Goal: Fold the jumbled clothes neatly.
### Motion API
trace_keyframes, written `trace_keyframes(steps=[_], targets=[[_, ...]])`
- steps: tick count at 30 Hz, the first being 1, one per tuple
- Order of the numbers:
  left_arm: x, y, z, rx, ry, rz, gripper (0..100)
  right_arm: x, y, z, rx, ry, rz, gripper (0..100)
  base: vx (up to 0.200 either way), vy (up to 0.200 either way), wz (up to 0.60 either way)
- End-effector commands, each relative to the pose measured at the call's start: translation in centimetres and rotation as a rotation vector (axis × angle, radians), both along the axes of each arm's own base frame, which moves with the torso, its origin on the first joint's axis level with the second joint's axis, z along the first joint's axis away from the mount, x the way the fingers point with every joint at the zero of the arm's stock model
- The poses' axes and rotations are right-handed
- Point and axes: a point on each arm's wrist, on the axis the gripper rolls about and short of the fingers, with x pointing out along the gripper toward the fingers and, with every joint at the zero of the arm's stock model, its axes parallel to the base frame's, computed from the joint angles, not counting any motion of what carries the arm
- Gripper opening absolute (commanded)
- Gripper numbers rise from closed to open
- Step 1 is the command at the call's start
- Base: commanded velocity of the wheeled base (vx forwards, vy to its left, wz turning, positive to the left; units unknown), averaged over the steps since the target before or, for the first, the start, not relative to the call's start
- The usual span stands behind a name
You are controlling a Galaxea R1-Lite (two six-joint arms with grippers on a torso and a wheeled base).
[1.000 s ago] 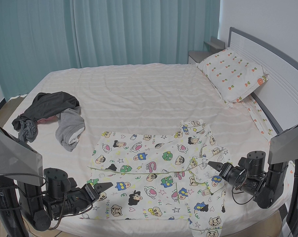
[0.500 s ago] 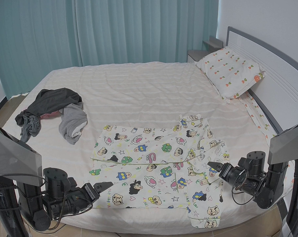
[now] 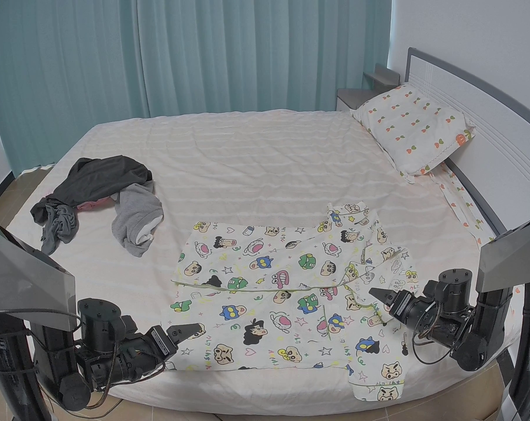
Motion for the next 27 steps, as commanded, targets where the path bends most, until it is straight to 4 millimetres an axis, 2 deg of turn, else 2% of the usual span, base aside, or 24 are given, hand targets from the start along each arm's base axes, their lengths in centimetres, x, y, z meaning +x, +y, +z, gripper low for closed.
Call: trace_keyframes(steps=[1, 7, 19, 21, 23, 27], targets=[[-0.2, 0.0, 0.0, 0.005, -0.002, -0.004, 100, 0.1, 0.0, 0.1, 0.003, -0.009, 0.001, 100, 0.000, 0.000, 0.00], [-0.4, -0.2, -0.5, 0.035, 0.007, -0.029, 100, 0.0, 0.2, 0.0, 0.002, -0.008, 0.005, 100, 0.000, 0.000, 0.00], [-0.6, -0.9, -0.9, 0.070, 0.008, -0.016, 100, -0.1, 0.1, 0.1, 0.001, -0.008, 0.004, 100, -0.200, 0.000, 0.00], [-0.7, -1.0, -0.9, 0.073, 0.008, -0.020, 100, -0.1, 0.1, 0.0, 0.001, -0.005, 0.004, 100, 0.000, 0.000, 0.00], [-0.9, -1.2, -1.3, 0.083, 0.024, -0.023, 100, -0.1, 0.1, 0.0, 0.003, -0.004, 0.003, 100, 0.000, 0.000, 0.00], [-1.0, -1.2, -3.2, 0.194, 0.074, 0.069, 100, -0.1, 0.1, -0.1, 0.004, -0.001, 0.004, 100, 0.000, 0.000, 0.00]])
